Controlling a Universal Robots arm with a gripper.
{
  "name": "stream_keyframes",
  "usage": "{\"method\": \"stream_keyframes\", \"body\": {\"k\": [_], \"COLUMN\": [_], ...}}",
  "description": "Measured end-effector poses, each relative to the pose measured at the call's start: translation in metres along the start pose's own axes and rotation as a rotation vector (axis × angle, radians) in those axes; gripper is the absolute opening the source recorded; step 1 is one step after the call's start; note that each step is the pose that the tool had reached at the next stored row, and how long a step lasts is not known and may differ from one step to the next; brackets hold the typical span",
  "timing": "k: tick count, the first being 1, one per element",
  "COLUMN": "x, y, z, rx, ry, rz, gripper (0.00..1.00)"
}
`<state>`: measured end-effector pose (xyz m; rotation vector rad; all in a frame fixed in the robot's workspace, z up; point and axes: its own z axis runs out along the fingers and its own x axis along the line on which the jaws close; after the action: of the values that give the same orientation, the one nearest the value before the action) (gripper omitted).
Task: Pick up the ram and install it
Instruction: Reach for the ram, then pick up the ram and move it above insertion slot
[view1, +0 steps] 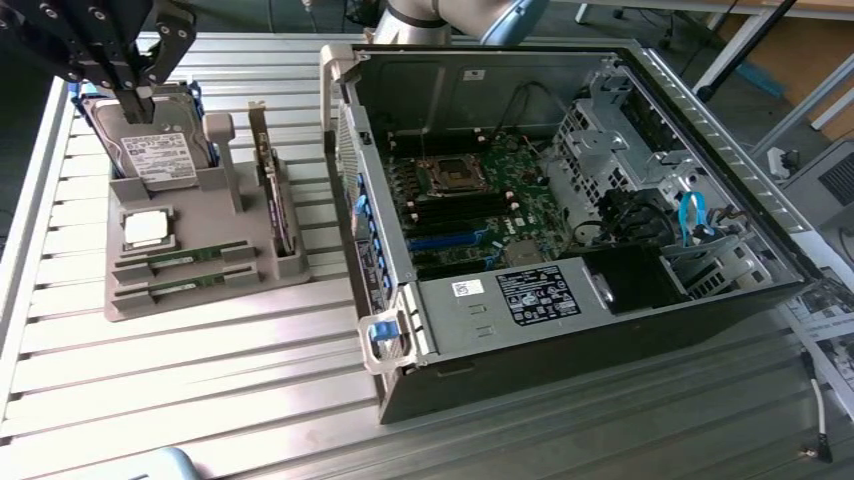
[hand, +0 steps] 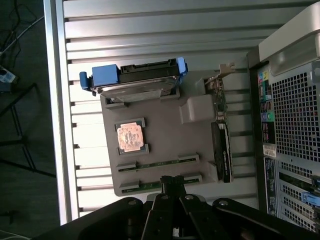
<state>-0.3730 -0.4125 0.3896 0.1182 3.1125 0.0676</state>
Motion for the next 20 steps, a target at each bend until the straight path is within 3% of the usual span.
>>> {"method": "stream_keyframes", "body": {"k": [13, 20], "x": [0.0, 0.0], "y": [-0.0001, -0.0001], "z": [0.0, 0.0], "rx": [-0.0001, -0.0012], "ry": [0.0002, 0.0021], "rz": [-0.004, -0.048], "gripper": [0.1, 0.1]}}
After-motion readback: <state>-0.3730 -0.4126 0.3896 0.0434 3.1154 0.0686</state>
